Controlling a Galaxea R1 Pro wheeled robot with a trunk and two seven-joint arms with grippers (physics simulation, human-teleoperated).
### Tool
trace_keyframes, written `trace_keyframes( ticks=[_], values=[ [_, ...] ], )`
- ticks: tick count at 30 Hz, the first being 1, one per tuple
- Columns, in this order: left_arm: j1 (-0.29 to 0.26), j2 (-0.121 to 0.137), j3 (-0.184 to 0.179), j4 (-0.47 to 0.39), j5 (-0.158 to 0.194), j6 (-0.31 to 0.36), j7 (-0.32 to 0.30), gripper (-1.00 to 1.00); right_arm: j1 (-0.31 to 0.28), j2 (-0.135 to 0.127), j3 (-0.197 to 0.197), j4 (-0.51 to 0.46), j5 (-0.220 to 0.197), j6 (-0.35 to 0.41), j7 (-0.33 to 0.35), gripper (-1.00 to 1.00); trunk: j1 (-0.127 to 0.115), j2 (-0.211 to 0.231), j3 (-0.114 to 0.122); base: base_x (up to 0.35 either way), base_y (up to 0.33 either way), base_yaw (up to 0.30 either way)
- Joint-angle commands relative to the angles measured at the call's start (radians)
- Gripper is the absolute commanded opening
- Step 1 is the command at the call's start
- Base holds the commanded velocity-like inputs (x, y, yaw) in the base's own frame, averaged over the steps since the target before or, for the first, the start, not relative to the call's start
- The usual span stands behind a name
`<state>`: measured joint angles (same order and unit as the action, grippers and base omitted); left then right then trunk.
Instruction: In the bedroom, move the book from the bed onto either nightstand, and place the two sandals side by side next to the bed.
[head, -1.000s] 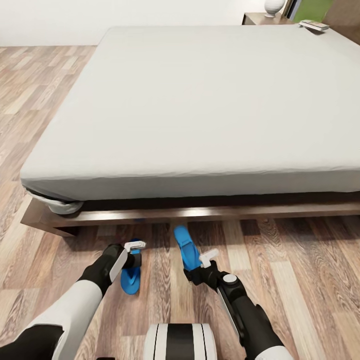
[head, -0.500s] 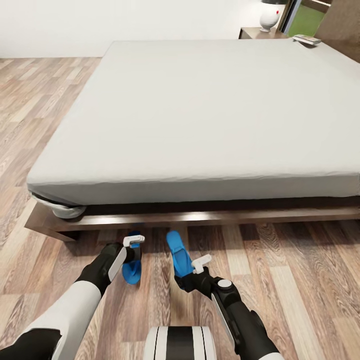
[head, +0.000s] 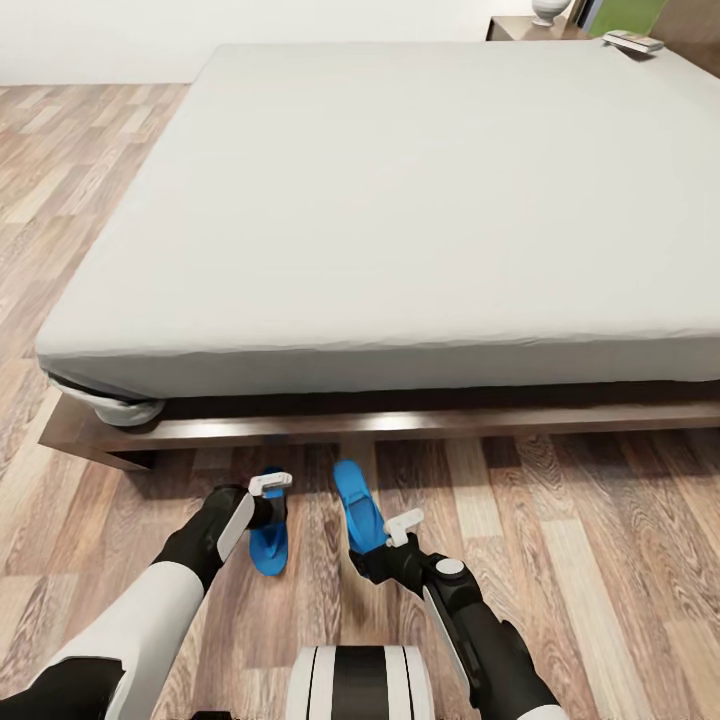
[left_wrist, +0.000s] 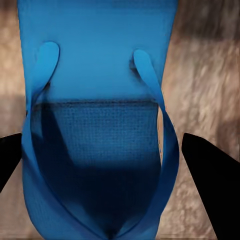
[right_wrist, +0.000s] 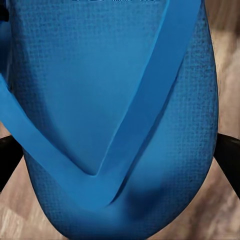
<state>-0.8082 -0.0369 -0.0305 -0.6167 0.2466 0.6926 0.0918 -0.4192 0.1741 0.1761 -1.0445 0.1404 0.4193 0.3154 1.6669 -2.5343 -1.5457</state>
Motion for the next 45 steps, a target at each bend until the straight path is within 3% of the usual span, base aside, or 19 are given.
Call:
trace_keyframes(
  ticks=[1, 6, 10, 13, 26, 45],
  values=[
    [0.0, 0.001, -0.003, -0.002, 0.013, 0.008, 0.009, -1.0, 0.0, 0.0, -0.001, -0.002, 0.01, 0.004, 0.007, -1.0, 0.0, -0.001, -0.005, 0.0, 0.0, 0.0],
    [0.0, -0.004, -0.003, -0.005, 0.015, 0.016, 0.008, -1.0, -0.002, 0.0, -0.002, -0.003, 0.011, 0.013, -0.042, -1.0, 0.002, -0.002, -0.024, 0.0, 0.0, 0.0],
    [-0.011, -0.028, -0.006, -0.012, 0.037, 0.114, 0.01, -1.0, -0.004, 0.0, -0.006, -0.006, 0.011, 0.017, -0.055, -1.0, 0.004, -0.003, -0.039, 0.0, 0.0, 0.0],
    [-0.022, -0.032, -0.006, -0.014, 0.04, 0.158, 0.009, -1.0, -0.004, 0.0, -0.007, -0.006, 0.01, 0.018, -0.056, -1.0, 0.006, -0.003, -0.051, 0.0, 0.0, 0.0],
    [-0.023, -0.031, -0.005, -0.026, 0.042, 0.164, 0.008, -1.0, -0.004, 0.0, -0.003, -0.012, 0.011, 0.018, -0.056, -1.0, 0.011, -0.006, -0.101, 0.0, 0.0, 0.0],
    [-0.023, -0.031, -0.005, -0.028, 0.042, 0.164, 0.009, -1.0, -0.004, 0.0, -0.001, -0.012, 0.011, 0.016, -0.056, -1.0, 0.013, -0.007, -0.117, 0.0, 0.0, 0.0]
  ],
)
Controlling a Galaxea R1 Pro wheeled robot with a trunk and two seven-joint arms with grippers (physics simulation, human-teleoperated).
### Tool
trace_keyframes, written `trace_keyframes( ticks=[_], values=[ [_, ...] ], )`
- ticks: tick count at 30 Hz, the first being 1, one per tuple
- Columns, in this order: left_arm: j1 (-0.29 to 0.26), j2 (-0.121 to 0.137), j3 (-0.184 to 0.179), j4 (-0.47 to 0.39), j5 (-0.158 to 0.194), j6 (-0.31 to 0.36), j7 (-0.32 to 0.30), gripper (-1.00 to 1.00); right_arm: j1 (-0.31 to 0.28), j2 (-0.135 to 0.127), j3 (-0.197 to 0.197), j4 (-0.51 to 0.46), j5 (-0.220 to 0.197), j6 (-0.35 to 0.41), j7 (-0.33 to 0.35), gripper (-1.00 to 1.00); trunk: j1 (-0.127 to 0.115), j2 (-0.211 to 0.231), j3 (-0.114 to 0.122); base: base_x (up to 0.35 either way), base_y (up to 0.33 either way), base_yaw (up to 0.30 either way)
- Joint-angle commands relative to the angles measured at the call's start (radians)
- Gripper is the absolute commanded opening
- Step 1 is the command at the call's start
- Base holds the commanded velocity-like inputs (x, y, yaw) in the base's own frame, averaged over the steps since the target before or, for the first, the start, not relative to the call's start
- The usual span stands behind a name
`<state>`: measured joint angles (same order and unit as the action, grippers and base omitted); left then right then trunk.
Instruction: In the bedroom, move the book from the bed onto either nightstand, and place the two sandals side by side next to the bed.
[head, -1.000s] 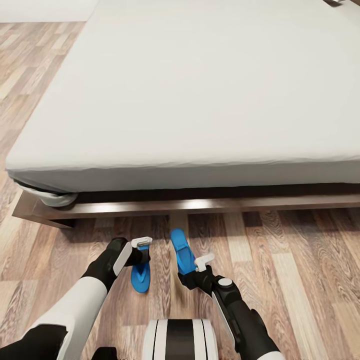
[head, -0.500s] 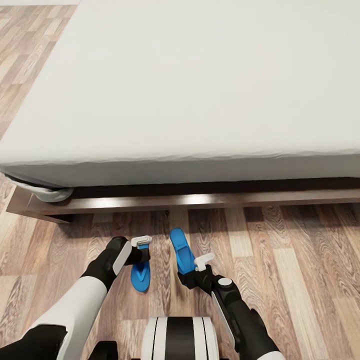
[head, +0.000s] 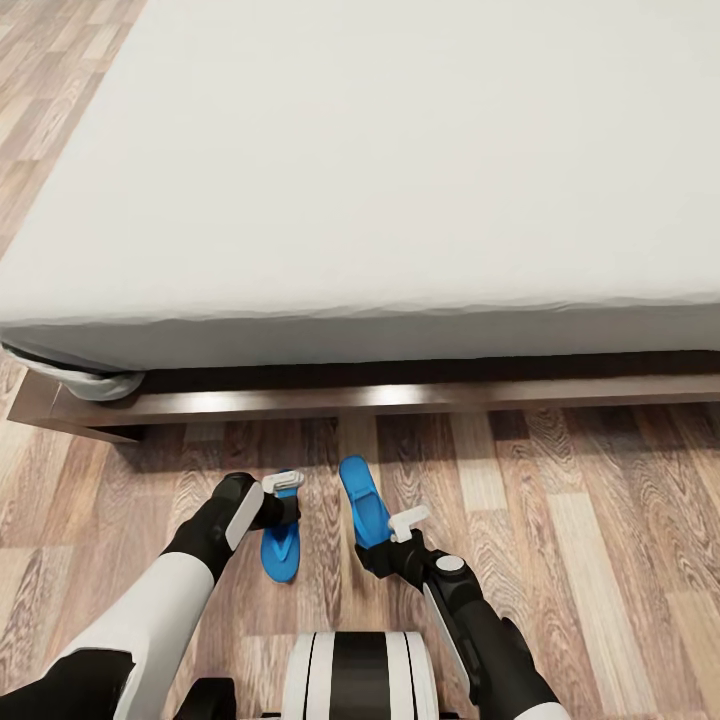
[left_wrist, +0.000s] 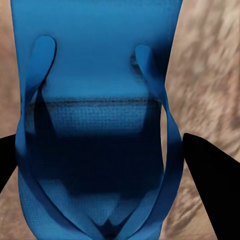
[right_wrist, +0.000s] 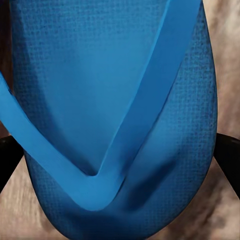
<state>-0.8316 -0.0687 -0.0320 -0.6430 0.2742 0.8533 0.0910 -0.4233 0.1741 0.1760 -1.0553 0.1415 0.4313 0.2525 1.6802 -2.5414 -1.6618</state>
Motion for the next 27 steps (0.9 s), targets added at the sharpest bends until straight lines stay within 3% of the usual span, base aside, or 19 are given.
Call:
trace_keyframes(
  ticks=[1, 13, 14, 27],
  values=[
    [0.0, 0.0, -0.003, -0.001, 0.014, 0.003, 0.01, -1.0, 0.0, 0.0, -0.001, -0.002, 0.01, 0.005, 0.007, -1.0, 0.0, 0.0, -0.001, 0.0, 0.0, 0.0],
    [0.0, 0.001, -0.002, -0.015, 0.014, 0.003, 0.01, -1.0, 0.0, 0.0, -0.001, -0.003, 0.01, 0.004, 0.007, -1.0, 0.001, -0.001, -0.008, 0.0, 0.0, 0.0],
    [0.0, 0.001, -0.003, -0.017, 0.014, 0.003, 0.009, 1.0, 0.0, 0.0, -0.001, -0.003, 0.01, 0.004, 0.007, -1.0, 0.001, -0.001, -0.008, 0.0, 0.0, 0.0],
    [0.0, 0.001, -0.003, -0.03, 0.013, 0.004, 0.01, 1.0, 0.0, 0.0, -0.001, -0.003, 0.01, 0.005, 0.007, -1.0, 0.001, -0.001, -0.008, 0.0, 0.0, 0.0]
  ],
)
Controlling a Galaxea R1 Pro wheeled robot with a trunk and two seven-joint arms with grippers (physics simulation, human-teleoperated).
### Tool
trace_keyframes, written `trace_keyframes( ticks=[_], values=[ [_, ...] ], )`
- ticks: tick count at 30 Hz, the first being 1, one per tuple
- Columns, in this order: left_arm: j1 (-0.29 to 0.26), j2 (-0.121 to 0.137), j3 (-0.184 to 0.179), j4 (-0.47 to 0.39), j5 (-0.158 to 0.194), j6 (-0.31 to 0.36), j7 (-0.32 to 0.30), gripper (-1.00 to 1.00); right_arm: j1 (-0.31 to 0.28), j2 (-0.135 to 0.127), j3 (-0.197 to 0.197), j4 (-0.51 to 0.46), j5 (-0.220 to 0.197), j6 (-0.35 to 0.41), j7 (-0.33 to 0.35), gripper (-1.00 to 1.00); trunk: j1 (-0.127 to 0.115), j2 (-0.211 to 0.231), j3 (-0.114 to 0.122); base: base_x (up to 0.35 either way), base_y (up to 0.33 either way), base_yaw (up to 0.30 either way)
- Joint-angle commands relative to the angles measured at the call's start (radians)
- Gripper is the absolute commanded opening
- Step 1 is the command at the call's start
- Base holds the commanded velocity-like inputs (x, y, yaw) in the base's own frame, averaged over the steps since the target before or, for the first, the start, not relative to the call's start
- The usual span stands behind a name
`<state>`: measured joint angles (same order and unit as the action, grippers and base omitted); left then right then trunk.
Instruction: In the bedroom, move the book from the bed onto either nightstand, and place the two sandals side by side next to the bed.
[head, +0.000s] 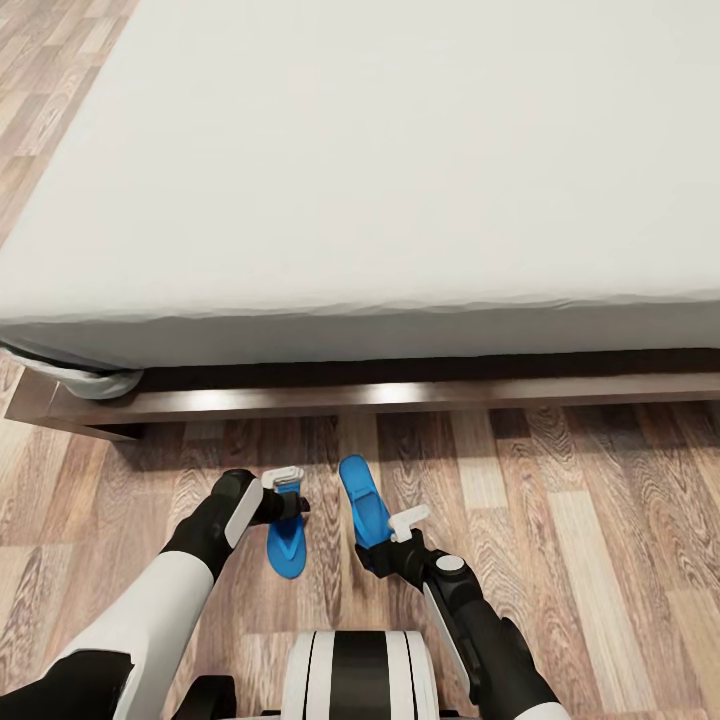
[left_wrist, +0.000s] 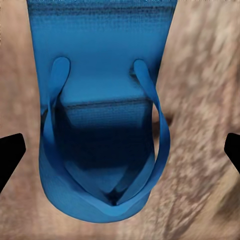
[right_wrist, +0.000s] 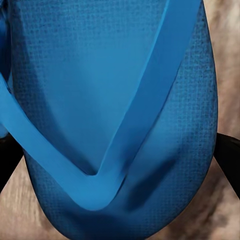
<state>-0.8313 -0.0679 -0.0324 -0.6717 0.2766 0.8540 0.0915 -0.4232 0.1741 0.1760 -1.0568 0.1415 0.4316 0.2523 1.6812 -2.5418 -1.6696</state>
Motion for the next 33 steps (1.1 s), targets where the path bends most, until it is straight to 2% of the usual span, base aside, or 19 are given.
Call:
trace_keyframes(
  ticks=[1, 5, 15, 20, 23, 26, 28, 31, 32, 33],
  values=[
    [0.0, 0.0, -0.003, -0.001, 0.011, 0.003, 0.01, 1.0, 0.0, 0.0, -0.001, -0.002, 0.01, 0.004, 0.007, -1.0, 0.0, 0.0, -0.001, 0.0, 0.0, 0.0],
    [0.0, 0.001, -0.003, -0.002, 0.011, 0.003, 0.01, 1.0, 0.0, 0.0, -0.001, -0.002, 0.01, 0.004, 0.007, -1.0, 0.0, 0.0, -0.001, 0.0, 0.0, 0.0],
    [0.0, 0.0, -0.003, -0.004, 0.011, 0.003, 0.01, 1.0, 0.0, 0.0, -0.002, 0.003, 0.01, 0.005, 0.007, -1.0, -0.005, 0.002, 0.038, 0.0, 0.0, 0.0],
    [0.01, 0.008, -0.004, -0.106, 0.011, 0.023, 0.01, 1.0, -0.005, 0.0, -0.005, 0.013, 0.009, 0.034, 0.003, -1.0, -0.006, 0.003, 0.054, 0.0, 0.0, 0.0],
    [0.013, 0.011, -0.004, -0.118, 0.009, 0.035, 0.01, 1.0, -0.055, 0.0, -0.006, 0.105, 0.008, 0.063, 0.001, -1.0, -0.006, 0.003, 0.054, 0.0, 0.0, 0.0],
    [0.016, 0.015, -0.004, -0.119, 0.002, 0.03, 0.01, 1.0, -0.152, 0.0, -0.007, 0.272, 0.001, 0.068, -0.04, -1.0, -0.006, 0.003, 0.054, 0.0, 0.0, 0.0],
    [0.021, 0.019, -0.004, -0.12, 0.001, 0.027, 0.01, 1.0, -0.202, 0.0, -0.007, 0.333, -0.032, 0.069, -0.113, -1.0, -0.006, 0.003, 0.054, 0.0, 0.0, 0.0],
    [0.024, 0.023, -0.003, -0.121, 0.002, 0.024, 0.011, 1.0, -0.229, 0.0, -0.006, 0.359, -0.112, 0.072, -0.226, -1.0, -0.006, 0.003, 0.054, 0.0, 0.0, 0.0],
    [0.025, 0.023, -0.003, -0.122, 0.002, 0.023, 0.012, 1.0, -0.253, 0.0, -0.006, 0.368, -0.155, 0.084, -0.266, -1.0, -0.006, 0.003, 0.054, 0.0, 0.0, 0.0],
    [0.026, 0.023, -0.003, -0.122, 0.001, 0.017, 0.011, 1.0, -0.274, 0.0, -0.006, 0.388, -0.181, 0.1, -0.281, -1.0, -0.006, 0.003, 0.054, 0.0, 0.0, 0.0]
  ],
)
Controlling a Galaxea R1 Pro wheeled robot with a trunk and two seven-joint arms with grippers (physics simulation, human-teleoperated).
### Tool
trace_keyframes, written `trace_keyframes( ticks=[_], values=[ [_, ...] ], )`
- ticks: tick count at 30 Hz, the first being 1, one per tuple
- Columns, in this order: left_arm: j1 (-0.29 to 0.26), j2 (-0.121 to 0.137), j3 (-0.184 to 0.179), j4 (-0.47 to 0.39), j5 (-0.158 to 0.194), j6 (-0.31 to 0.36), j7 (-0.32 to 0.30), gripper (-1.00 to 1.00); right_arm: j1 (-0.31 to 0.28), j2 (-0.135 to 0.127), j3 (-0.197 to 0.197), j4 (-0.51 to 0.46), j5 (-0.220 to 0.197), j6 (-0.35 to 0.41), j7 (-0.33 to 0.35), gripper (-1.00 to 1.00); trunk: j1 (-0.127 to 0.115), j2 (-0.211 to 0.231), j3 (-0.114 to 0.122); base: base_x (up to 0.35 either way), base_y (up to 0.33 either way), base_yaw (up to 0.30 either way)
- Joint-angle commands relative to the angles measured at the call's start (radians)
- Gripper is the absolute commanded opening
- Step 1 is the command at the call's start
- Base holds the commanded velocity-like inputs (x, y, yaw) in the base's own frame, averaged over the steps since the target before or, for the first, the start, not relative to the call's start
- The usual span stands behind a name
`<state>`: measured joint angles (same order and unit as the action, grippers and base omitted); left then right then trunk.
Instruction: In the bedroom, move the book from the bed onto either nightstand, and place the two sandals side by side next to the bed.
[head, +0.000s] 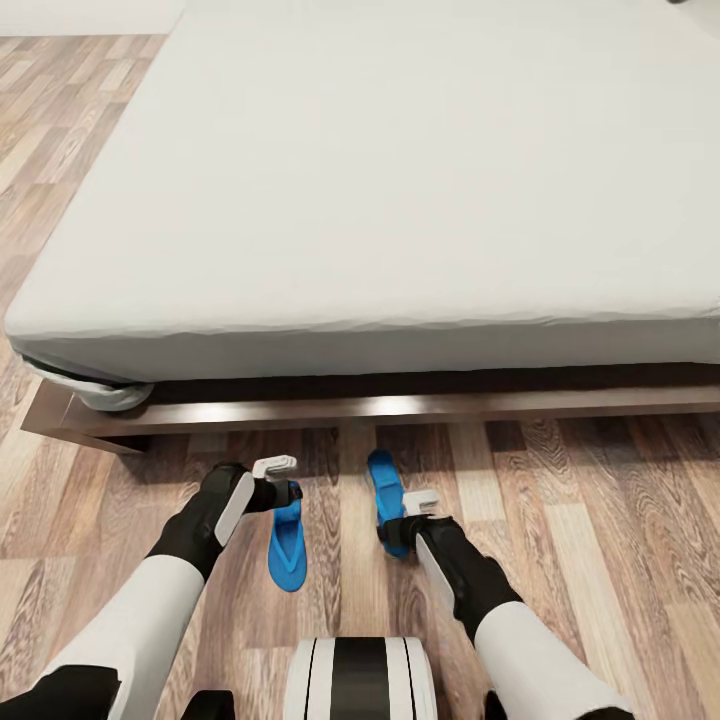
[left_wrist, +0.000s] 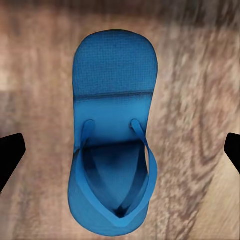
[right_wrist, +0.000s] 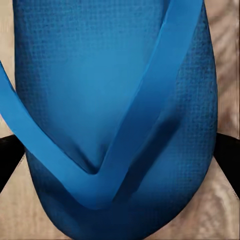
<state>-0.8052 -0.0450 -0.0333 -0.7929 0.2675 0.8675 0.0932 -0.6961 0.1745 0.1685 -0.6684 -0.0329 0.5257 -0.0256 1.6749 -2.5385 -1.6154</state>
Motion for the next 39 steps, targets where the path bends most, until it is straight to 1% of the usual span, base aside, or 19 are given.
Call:
trace_keyframes(
  ticks=[1, 2, 3, 5, 7, 12, 22, 28, 36, 39],
  values=[
    [0.0, 0.0, -0.002, -0.001, 0.011, -0.001, 0.01, 1.0, -0.015, 0.0, 0.001, 0.018, -0.02, 0.013, -0.009, -1.0, 0.0, 0.0, -0.001, 0.0, 0.0, 0.0],
    [0.001, 0.0, -0.002, -0.002, 0.011, -0.007, 0.009, 1.0, -0.042, 0.0, 0.0, 0.064, -0.046, 0.019, -0.015, -1.0, 0.0, 0.0, -0.001, 0.0, 0.0, 0.0],
    [0.001, 0.001, -0.002, -0.002, 0.01, -0.009, 0.009, 1.0, -0.051, 0.0, 0.0, 0.081, -0.057, 0.02, -0.016, -1.0, 0.0, 0.0, -0.001, 0.0, 0.0, 0.0],
    [0.001, 0.001, -0.002, -0.002, 0.011, -0.011, 0.008, 1.0, -0.062, 0.0, 0.0, 0.105, -0.071, 0.021, -0.018, -1.0, 0.0, 0.0, -0.001, 0.0, 0.0, 0.0],
    [0.001, 0.001, -0.002, -0.002, 0.012, -0.011, 0.008, 1.0, -0.066, 0.0, 0.0, 0.114, -0.076, 0.021, -0.019, -1.0, 0.0, 0.0, -0.001, 0.0, 0.0, 0.0],
    [0.001, 0.001, -0.002, -0.002, 0.011, -0.012, 0.009, 1.0, -0.067, 0.0, 0.0, 0.118, -0.076, 0.018, -0.019, -1.0, 0.0, 0.0, -0.001, -0.026, 0.03, 0.0],
    [0.001, 0.001, -0.002, -0.002, 0.014, -0.012, 0.01, 1.0, -0.066, 0.0, 0.002, 0.112, -0.075, 0.014, -0.014, -1.0, 0.0, 0.0, -0.001, -0.193, 0.189, 0.0],
    [0.001, -0.001, -0.003, 0.001, 0.016, -0.012, 0.011, 1.0, -0.066, 0.0, 0.002, 0.109, -0.075, 0.011, -0.01, -1.0, 0.0, 0.0, -0.001, -0.013, 0.139, 0.0],
    [0.001, -0.001, -0.003, 0.001, 0.016, -0.013, 0.011, 1.0, -0.066, 0.0, 0.004, 0.108, -0.076, 0.0, -0.006, -1.0, 0.0, 0.0, -0.001, 0.0, 0.018, 0.0],
    [0.001, -0.001, -0.003, 0.001, 0.017, -0.013, 0.011, 1.0, -0.066, 0.0, 0.006, 0.106, -0.075, -0.001, 0.006, -1.0, 0.0, 0.0, -0.001, 0.0, 0.09, 0.0]
  ],
)
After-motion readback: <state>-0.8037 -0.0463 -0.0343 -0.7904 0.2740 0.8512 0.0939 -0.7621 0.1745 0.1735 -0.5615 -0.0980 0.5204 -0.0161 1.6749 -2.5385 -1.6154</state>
